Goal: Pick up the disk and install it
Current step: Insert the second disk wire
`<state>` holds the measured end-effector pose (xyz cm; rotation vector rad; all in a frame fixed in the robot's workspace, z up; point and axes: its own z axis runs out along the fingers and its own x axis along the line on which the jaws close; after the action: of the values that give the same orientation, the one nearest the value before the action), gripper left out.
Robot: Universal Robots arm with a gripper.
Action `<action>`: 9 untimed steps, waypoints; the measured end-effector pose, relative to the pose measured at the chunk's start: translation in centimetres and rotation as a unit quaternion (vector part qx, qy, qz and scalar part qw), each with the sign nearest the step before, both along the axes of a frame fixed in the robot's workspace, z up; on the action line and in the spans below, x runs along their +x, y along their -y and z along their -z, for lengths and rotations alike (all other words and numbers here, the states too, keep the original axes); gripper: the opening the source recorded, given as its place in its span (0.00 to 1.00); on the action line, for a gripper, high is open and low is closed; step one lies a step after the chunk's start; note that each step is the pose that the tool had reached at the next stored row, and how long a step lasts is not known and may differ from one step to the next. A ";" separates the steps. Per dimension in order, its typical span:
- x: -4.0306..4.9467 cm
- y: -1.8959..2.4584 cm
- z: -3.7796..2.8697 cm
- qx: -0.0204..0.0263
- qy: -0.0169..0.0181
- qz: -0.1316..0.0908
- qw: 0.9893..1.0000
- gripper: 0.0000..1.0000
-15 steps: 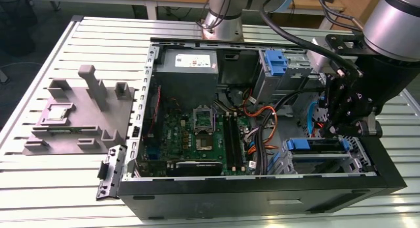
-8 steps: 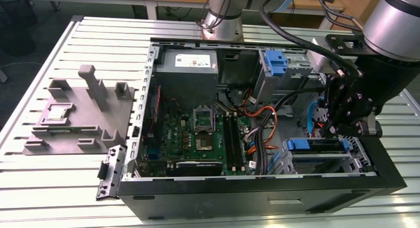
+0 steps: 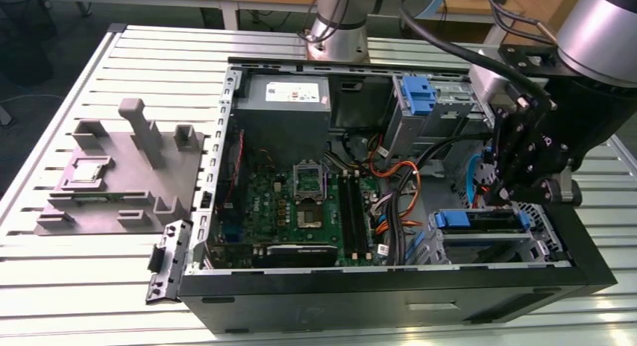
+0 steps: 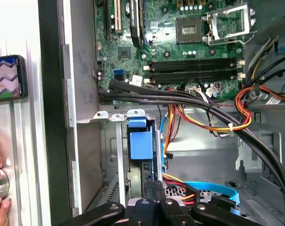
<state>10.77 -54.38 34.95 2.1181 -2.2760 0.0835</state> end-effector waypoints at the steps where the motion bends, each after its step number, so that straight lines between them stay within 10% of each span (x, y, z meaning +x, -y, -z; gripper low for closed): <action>1: 0.00 -0.02 -0.07 0.000 -0.001 0.000 1.000 0.10; 9: 0.01 -0.77 -0.40 0.001 -0.003 0.000 1.000 0.10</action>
<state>10.78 -53.60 35.36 2.1162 -2.2744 0.0731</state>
